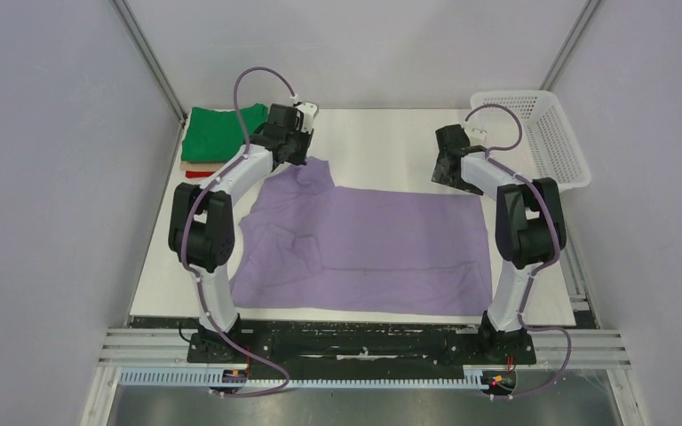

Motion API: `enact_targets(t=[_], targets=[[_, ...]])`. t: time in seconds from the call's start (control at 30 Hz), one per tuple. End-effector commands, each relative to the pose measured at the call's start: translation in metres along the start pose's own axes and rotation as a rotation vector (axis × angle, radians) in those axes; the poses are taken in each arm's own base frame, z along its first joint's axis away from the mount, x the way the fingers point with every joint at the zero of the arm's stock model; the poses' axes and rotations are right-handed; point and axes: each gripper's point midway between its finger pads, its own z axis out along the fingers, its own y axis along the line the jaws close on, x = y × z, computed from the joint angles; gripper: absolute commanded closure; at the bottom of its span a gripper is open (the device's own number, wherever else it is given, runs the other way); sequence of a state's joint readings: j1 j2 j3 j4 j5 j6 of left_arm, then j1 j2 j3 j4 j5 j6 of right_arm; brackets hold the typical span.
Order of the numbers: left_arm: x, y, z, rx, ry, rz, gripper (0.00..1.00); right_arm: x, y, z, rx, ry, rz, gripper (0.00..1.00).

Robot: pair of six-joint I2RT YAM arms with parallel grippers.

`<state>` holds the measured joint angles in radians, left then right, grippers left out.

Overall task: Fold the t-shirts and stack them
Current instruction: Grab the side of the flattened tshirt furthest away from the robot with both arms

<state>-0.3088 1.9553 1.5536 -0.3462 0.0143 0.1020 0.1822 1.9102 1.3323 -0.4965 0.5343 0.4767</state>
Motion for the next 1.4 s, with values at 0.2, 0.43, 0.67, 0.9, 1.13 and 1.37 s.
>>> enact_targets(t=[0.2,0.43,0.67,0.9,1.13,1.37], targets=[[-0.006,-0.024,-0.036,0.129,-0.093,-0.039,0.98,-0.006,-0.006,0.018,0.111,-0.004,0.050,0.02],[0.011,-0.023,-0.047,0.109,-0.088,-0.061,0.98,0.010,-0.007,0.031,0.135,0.040,0.023,0.03],[0.016,-0.017,-0.060,0.057,-0.144,-0.087,0.98,0.029,-0.023,0.021,0.143,0.047,0.048,0.10],[0.019,-0.014,-0.075,0.033,-0.184,-0.115,0.98,0.040,-0.040,0.014,0.179,0.028,0.072,0.23],[0.027,-0.010,-0.077,0.010,-0.183,-0.109,0.98,0.037,-0.038,0.023,0.179,0.033,0.109,0.46],[0.029,-0.010,-0.078,0.008,-0.187,-0.102,0.98,0.034,-0.035,0.029,0.169,0.013,0.148,0.70]])
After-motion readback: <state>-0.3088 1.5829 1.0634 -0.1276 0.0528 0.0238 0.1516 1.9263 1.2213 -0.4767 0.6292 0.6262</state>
